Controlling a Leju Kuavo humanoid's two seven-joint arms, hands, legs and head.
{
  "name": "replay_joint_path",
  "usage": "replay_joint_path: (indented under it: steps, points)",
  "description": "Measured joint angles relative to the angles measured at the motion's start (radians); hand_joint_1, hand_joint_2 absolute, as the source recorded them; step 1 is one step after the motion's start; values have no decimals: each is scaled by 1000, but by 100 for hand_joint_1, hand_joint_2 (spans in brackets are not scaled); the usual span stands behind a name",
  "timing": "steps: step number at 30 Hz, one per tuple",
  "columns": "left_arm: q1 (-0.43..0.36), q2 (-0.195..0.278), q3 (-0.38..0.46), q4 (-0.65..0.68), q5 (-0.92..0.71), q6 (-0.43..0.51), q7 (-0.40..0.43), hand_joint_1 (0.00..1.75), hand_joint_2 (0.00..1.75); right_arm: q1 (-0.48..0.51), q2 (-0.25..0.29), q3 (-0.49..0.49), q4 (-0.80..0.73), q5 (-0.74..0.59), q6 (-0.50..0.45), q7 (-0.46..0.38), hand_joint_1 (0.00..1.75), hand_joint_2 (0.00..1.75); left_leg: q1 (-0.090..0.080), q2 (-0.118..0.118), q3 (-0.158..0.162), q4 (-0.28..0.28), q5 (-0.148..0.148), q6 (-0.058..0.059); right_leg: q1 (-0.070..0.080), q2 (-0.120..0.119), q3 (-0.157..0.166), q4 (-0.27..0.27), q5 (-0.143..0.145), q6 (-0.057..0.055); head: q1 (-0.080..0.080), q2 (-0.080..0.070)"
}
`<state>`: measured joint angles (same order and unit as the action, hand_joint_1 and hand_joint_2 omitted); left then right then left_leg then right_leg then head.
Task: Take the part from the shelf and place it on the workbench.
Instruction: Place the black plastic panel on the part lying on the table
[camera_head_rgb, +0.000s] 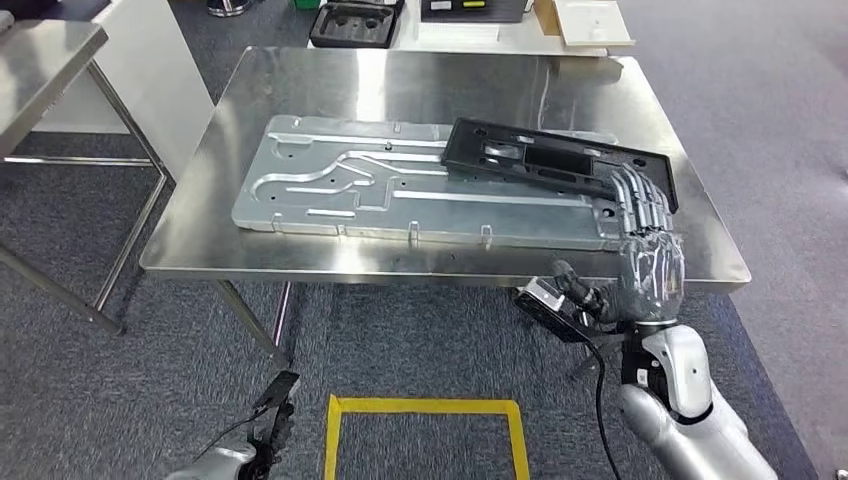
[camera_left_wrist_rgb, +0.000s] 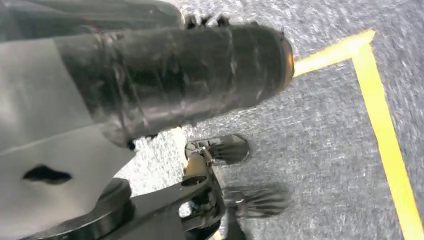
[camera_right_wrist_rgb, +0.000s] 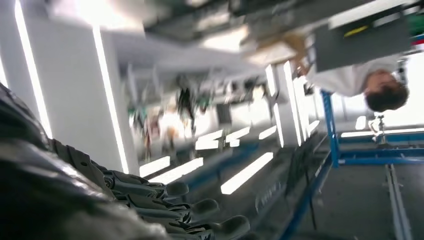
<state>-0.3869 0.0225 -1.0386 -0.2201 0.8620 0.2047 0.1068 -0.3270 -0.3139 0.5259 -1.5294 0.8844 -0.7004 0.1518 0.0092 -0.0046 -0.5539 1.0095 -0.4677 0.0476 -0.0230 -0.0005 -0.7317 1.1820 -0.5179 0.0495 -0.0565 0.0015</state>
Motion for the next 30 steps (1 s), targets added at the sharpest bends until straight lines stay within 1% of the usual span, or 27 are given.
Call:
replay_joint_path:
  steps: [1,2,3,4,5,6,8,9,11,12,13,14,15,16,17,18,19,20,21,22,23,24,25,26,27,28,30]
  points:
    - [5,1,4,0,5,3,-4,0,0,54,15,-59,-19,-35,-1,-65,0,0,-2,-1,-16,1,12,2,1,0,-10,64,-34,1,0,0]
    - [12,2,9,0,10,4,-8,0,0,105,34,-119,-31,-69,-1,-133,0,0,-4,-1,-34,2,23,3,3,0,-11,113,-43,1,1,0]
    - [20,3,14,0,15,6,-13,0,0,148,55,-176,-32,-102,-1,-201,0,0,-7,-2,-51,4,33,3,4,0,1,133,-28,0,1,0]
    - [26,4,18,0,19,7,-19,0,0,186,78,-233,-23,-142,-1,-269,0,0,-11,-2,-69,7,44,3,5,0,27,120,-1,-4,1,0]
    - [32,6,20,0,24,10,-27,0,0,216,102,-289,-4,-192,-1,-334,0,0,-13,-2,-85,10,54,2,7,0,71,75,23,-11,1,0]
    - [36,7,23,0,29,12,-35,0,0,240,125,-341,24,-246,-1,-390,0,0,-17,-3,-100,13,64,-1,10,-1,127,3,25,-18,0,0]
    - [41,10,32,0,37,17,-48,0,0,275,166,-438,100,-352,-2,-466,0,0,-21,-2,-116,16,82,-9,17,-5,214,-129,2,-29,-1,0]
    - [43,11,38,0,41,20,-52,0,0,289,183,-477,143,-385,-2,-488,0,0,-21,-2,-118,13,92,-14,20,-6,232,-166,-10,-32,0,0]
    - [50,17,47,0,48,23,-56,0,0,306,214,-540,244,-419,6,-518,0,0,-18,-1,-117,6,105,-26,20,-7,224,-184,7,-40,4,0]
    - [53,20,51,0,51,23,-56,0,0,306,229,-563,308,-435,13,-527,0,0,-17,-1,-123,12,91,-33,17,-7,217,-189,19,-46,5,0]
    - [57,22,54,0,54,23,-55,0,0,304,243,-579,379,-457,25,-529,0,0,-15,-1,-132,35,55,-40,13,-8,206,-195,34,-54,2,0]
    - [59,24,57,0,57,22,-54,0,0,300,256,-590,457,-486,42,-526,0,0,-12,-1,-144,75,2,-47,10,-9,193,-198,49,-59,-1,0]
    - [60,24,59,0,59,22,-53,0,0,296,267,-598,534,-519,65,-516,0,0,-10,-1,-157,130,-56,-54,9,-8,179,-199,63,-63,-4,0]
    - [59,25,63,0,59,22,-51,0,0,294,278,-606,609,-556,100,-500,0,0,-7,0,-166,192,-99,-60,8,-9,163,-198,76,-64,-6,0]
    - [58,25,66,0,59,21,-49,0,0,294,288,-616,683,-591,143,-481,0,0,-5,0,-167,243,-113,-65,8,-10,145,-195,89,-62,-6,0]
    - [57,25,68,0,59,21,-46,0,0,295,298,-628,749,-620,185,-459,0,0,-3,0,-157,272,-101,-69,7,-12,124,-191,102,-60,-6,0]
    - [56,25,69,0,59,21,-42,0,0,297,308,-640,810,-642,223,-436,0,0,-2,0,-132,272,-72,-71,5,-13,104,-186,113,-57,-7,0]
    - [54,26,69,0,58,21,-39,0,0,297,316,-651,862,-656,252,-414,0,0,-1,0,-92,239,-42,-71,3,-13,84,-179,123,-54,-7,0]
    - [51,26,69,0,58,20,-37,0,0,295,324,-661,906,-665,275,-390,0,0,-1,-1,-39,179,-33,-69,2,-13,68,-172,131,-49,-8,0]
    - [46,26,69,0,57,19,-36,0,0,292,331,-671,947,-672,300,-362,0,0,-3,-2,20,102,-45,-66,2,-13,57,-166,139,-44,-8,0]
    - [41,26,69,0,55,17,-35,0,0,288,337,-680,984,-677,329,-330,0,0,-5,-2,62,39,-65,-60,3,-13,51,-163,148,-38,-8,0]
    - [36,26,69,0,51,14,-33,0,0,284,344,-689,1020,-681,364,-295,0,0,-7,-2,88,-5,-84,-54,4,-13,49,-163,158,-33,-8,0]
    - [33,26,69,0,48,10,-30,0,0,279,349,-697,1054,-680,401,-261,0,0,-10,-2,96,-25,-88,-47,5,-13,49,-167,169,-26,-9,0]
    - [32,25,69,0,45,5,-26,0,0,276,353,-702,1085,-673,433,-234,0,0,-8,1,87,-25,-79,-38,4,-11,48,-171,177,-20,-9,0]
    - [31,23,69,0,41,1,-21,0,0,273,357,-705,1112,-663,458,-213,0,0,-7,4,80,-27,-68,-29,3,-8,44,-166,168,-15,-10,0]
    - [29,21,69,0,39,-3,-16,0,0,273,361,-706,1134,-648,476,-197,0,0,-5,7,69,-29,-55,-18,2,-5,34,-146,138,-11,-8,0]
    - [25,17,69,0,33,-11,-4,0,0,271,368,-707,1171,-616,505,-171,0,0,-3,13,41,-29,-27,-2,1,-2,5,-47,25,-7,-4,0]
